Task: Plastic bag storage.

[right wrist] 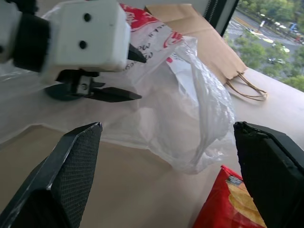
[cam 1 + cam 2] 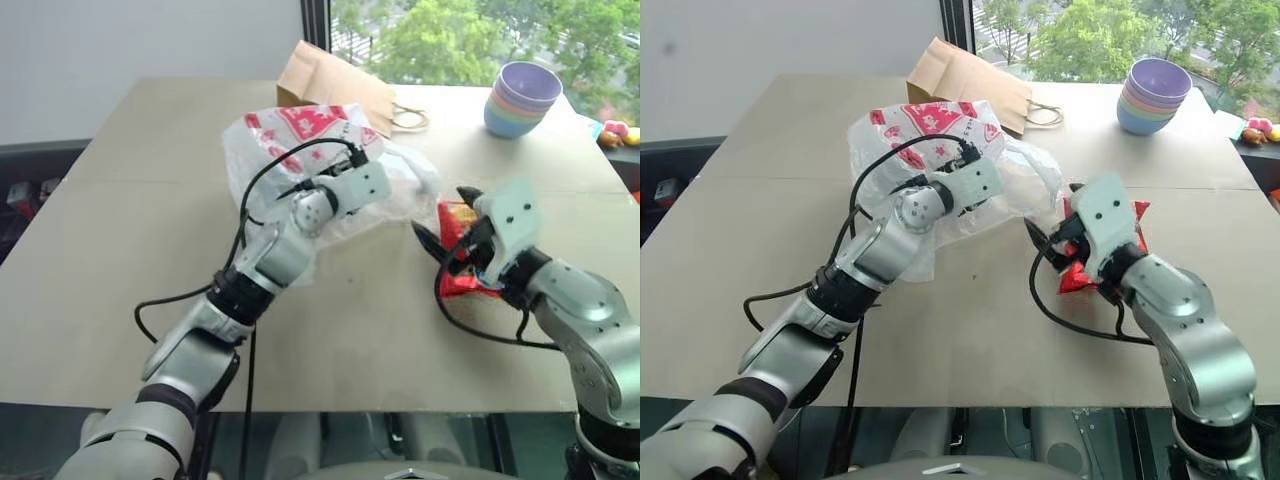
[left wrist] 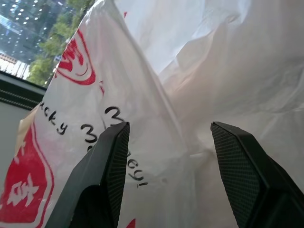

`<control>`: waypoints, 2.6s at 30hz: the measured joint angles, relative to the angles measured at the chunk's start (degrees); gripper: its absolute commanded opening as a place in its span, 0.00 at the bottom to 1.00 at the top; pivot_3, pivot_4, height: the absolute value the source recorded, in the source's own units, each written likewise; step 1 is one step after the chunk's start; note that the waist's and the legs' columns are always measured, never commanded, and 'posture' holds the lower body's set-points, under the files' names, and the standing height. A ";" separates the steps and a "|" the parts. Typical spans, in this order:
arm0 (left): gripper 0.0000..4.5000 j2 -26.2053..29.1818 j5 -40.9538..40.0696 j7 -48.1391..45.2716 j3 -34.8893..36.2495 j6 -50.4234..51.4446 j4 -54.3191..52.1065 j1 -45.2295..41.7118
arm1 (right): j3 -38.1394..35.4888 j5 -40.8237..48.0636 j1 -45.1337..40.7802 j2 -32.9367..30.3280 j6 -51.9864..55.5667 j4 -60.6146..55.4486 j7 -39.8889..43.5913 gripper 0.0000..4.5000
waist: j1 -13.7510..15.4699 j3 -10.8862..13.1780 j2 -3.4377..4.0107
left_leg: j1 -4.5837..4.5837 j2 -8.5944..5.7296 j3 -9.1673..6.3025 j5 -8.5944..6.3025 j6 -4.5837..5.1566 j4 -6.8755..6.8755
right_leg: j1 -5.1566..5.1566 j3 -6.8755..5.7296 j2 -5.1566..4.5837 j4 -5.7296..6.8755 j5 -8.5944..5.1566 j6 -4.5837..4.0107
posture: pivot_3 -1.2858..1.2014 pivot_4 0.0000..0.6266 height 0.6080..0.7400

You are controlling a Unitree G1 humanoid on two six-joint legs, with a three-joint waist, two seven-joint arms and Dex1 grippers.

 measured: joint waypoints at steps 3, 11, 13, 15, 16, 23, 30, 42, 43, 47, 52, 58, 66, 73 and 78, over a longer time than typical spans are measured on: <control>0.62 -2.73 -0.09 0.33 1.27 1.64 1.01 0.18 | -3.02 3.13 6.83 -2.84 -2.83 -4.14 4.61 1.00 | 0.49 0.00 -0.01 | -0.04 0.00 -0.02 -0.01 0.01 0.04 | 0.04 -0.02 0.00 -0.06 -0.05 0.08 | 0.52 0.24 1.00; 0.62 -4.25 7.24 4.94 0.38 4.14 0.06 3.64 | -9.40 8.07 15.86 -6.72 -10.01 -6.58 8.10 1.00 | 0.44 -0.01 -0.02 | 0.13 0.01 0.03 -0.03 0.05 0.15 | 0.07 0.21 0.13 0.14 -0.10 0.14 | 0.52 0.24 1.00; 0.62 -1.20 11.69 7.03 -1.68 1.10 -0.03 4.62 | -9.32 8.63 16.00 -6.77 -11.12 -6.60 6.92 1.00 | 0.30 -0.01 -0.02 | 0.18 0.02 0.03 -0.03 0.05 0.16 | 0.08 0.29 0.19 0.15 -0.10 0.15 | 0.52 0.24 1.00; 0.62 0.72 14.99 8.53 -2.72 -1.31 0.54 5.58 | -9.16 9.25 15.97 -6.82 -11.48 -6.62 5.76 1.00 | 0.32 -0.01 -0.02 | 0.17 0.02 0.02 -0.03 0.05 0.16 | 0.07 0.30 0.19 0.16 -0.10 0.15 | 0.52 0.24 1.00; 0.62 1.05 15.87 8.99 -2.99 -2.18 1.02 5.96 | -8.96 9.43 15.95 -6.86 -11.58 -6.62 5.30 1.00 | 0.39 -0.01 -0.02 | 0.17 0.02 0.02 -0.03 0.05 0.17 | 0.07 0.30 0.19 0.16 -0.10 0.15 | 0.52 0.24 1.00; 0.50 -2.11 20.31 18.15 -4.12 -8.87 15.25 3.68 | -7.71 10.83 15.37 -8.43 -12.75 -6.65 2.20 1.00 | 1.54 -0.02 -0.05 | 0.05 0.01 0.01 -0.04 0.06 0.32 | 0.07 0.26 0.17 0.14 -0.08 0.14 | 0.52 0.24 1.00; 0.01 -3.56 12.75 20.25 5.02 -14.96 20.01 0.01 | -8.43 10.06 20.96 -12.76 -15.47 -6.73 0.32 1.00 | 1.28 -0.01 -0.06 | 0.02 0.03 0.03 -0.04 0.06 0.33 | 0.04 0.27 0.17 0.14 0.02 -0.02 | 0.52 0.24 1.00; 0.01 -2.05 -4.97 2.61 20.51 -4.60 10.47 -7.40 | -8.29 -14.32 34.16 -23.49 -20.65 0.49 -1.16 1.00 | 1.40 -0.04 -0.10 | 0.03 0.01 0.06 -0.07 0.10 0.56 | 0.13 0.28 0.18 0.18 -0.10 0.17 | 0.52 0.24 1.00; 0.01 -2.19 -6.06 0.71 20.56 -1.86 9.30 -8.14 | -6.77 -18.10 34.11 -24.77 -22.36 2.04 -1.43 1.00 | 1.29 -0.04 -0.10 | 0.05 0.01 0.06 -0.07 0.10 0.57 | 0.12 0.28 0.19 0.20 -0.10 0.17 | 0.52 0.24 1.00; 0.01 -2.28 -9.41 -4.47 20.68 7.13 5.10 -10.18 | 1.87 -30.27 30.45 -25.87 -27.48 10.20 -2.66 1.00 | 0.98 -0.04 -0.09 | 0.09 0.03 0.07 -0.07 0.10 0.58 | 0.12 0.32 0.23 0.23 -0.11 0.17 | 0.52 0.24 1.00; 0.00 -1.50 -11.39 -6.82 20.92 13.38 3.02 -11.06 | 8.82 -39.50 23.12 -22.97 -31.68 20.33 -5.11 0.88 | 1.05 -0.04 -0.08 | 0.08 0.03 0.09 -0.07 0.10 0.60 | 0.11 0.35 0.24 0.24 -0.11 0.17 | 0.52 0.24 1.00; 0.00 -0.52 -12.64 -6.66 21.74 18.03 2.19 -11.19 | 9.02 -43.68 20.71 -20.09 -35.54 23.74 -6.12 0.26 | 1.27 -0.04 -0.09 | 0.05 0.03 0.07 -0.07 0.10 0.60 | 0.11 0.35 0.24 0.23 -0.10 0.16 | 0.52 0.24 1.00; 0.00 -1.69 -15.11 -5.87 22.67 22.48 2.24 -12.68 | 1.96 -37.98 22.96 -19.69 -40.30 16.51 -0.10 0.01 | 1.29 -0.04 -0.09 | 0.05 0.02 0.06 -0.07 0.10 0.62 | 0.12 0.35 0.24 0.24 -0.09 0.16 | 0.52 0.24 1.00; 0.00 -2.00 -17.09 -5.49 22.94 22.67 6.61 -16.25 | -6.28 -15.72 25.72 -17.63 -30.00 -3.70 13.20 0.01 | 1.27 -0.04 -0.09 | 0.07 0.03 0.00 -0.07 0.10 0.63 | 0.16 0.32 0.25 0.27 -0.09 0.17 | 0.52 0.24 1.00; 0.00 -1.92 -17.84 -5.77 22.80 22.21 7.92 -16.79 | -6.21 -1.75 15.29 -17.94 -22.21 -6.92 15.15 0.01 | 1.00 -0.02 -0.14 | 0.14 0.03 0.01 -0.07 0.11 0.77 | 0.27 0.33 0.25 0.26 -0.10 0.17 | 0.52 0.24 1.00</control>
